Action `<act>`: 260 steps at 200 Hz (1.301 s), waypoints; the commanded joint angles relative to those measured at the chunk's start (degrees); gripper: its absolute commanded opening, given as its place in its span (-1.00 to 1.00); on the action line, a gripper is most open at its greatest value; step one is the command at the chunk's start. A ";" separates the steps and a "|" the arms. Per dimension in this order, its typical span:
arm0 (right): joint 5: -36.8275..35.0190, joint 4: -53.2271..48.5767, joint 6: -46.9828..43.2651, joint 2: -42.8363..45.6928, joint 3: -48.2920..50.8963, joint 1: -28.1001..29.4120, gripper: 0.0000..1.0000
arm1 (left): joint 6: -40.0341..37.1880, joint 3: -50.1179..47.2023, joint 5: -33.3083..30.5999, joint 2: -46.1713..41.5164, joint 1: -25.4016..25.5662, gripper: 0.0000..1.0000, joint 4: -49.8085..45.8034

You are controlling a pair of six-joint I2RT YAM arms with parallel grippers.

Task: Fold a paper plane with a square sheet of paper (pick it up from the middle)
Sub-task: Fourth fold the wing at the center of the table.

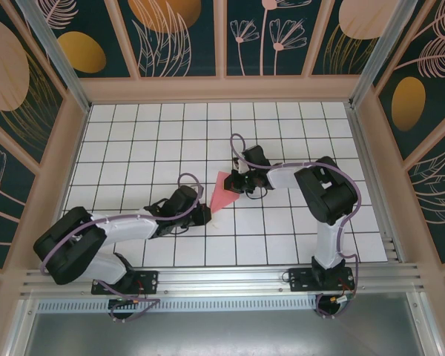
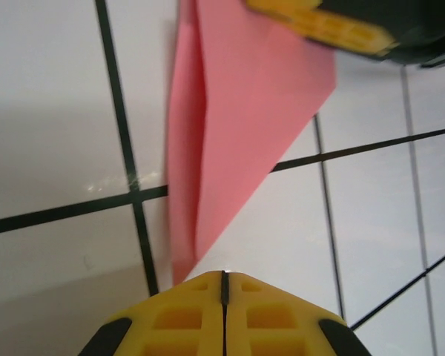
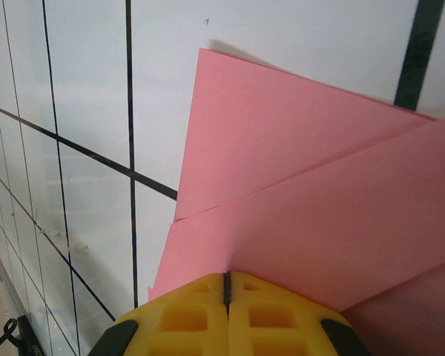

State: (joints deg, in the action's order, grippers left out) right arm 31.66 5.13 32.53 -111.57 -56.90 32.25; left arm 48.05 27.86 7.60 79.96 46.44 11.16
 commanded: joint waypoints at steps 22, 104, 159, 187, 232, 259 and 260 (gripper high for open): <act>-8.41 -7.48 -0.19 -5.67 1.79 -0.05 -0.92 | 1.76 2.01 -6.27 -1.60 0.01 -0.87 6.80; -7.82 -7.58 -0.10 -6.07 0.80 0.00 -0.92 | 3.39 3.36 -6.33 8.64 -0.01 -0.95 8.14; -7.75 -8.32 -0.36 -5.57 0.17 -0.08 -0.92 | 4.93 0.95 -4.83 12.25 0.04 -1.00 8.66; -7.33 -9.57 -1.19 -3.50 -1.11 -0.08 -0.92 | 5.20 -0.10 -4.83 12.98 0.02 -1.00 8.45; -2.40 -8.79 -2.43 2.50 -2.62 0.87 -0.91 | 5.36 -0.87 -4.38 13.73 0.06 -1.00 8.36; -0.11 -7.13 -1.74 5.33 -1.52 3.50 -0.91 | 5.21 -0.96 -4.17 13.65 0.06 -1.00 8.53; -0.11 -7.10 -1.67 5.45 -1.44 3.60 -0.91 | 5.21 -0.96 -4.17 13.64 0.06 -1.00 8.53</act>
State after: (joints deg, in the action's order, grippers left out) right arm 30.92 -0.60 31.59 -110.13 -59.42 33.23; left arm 52.82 28.53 2.55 91.46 46.44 23.31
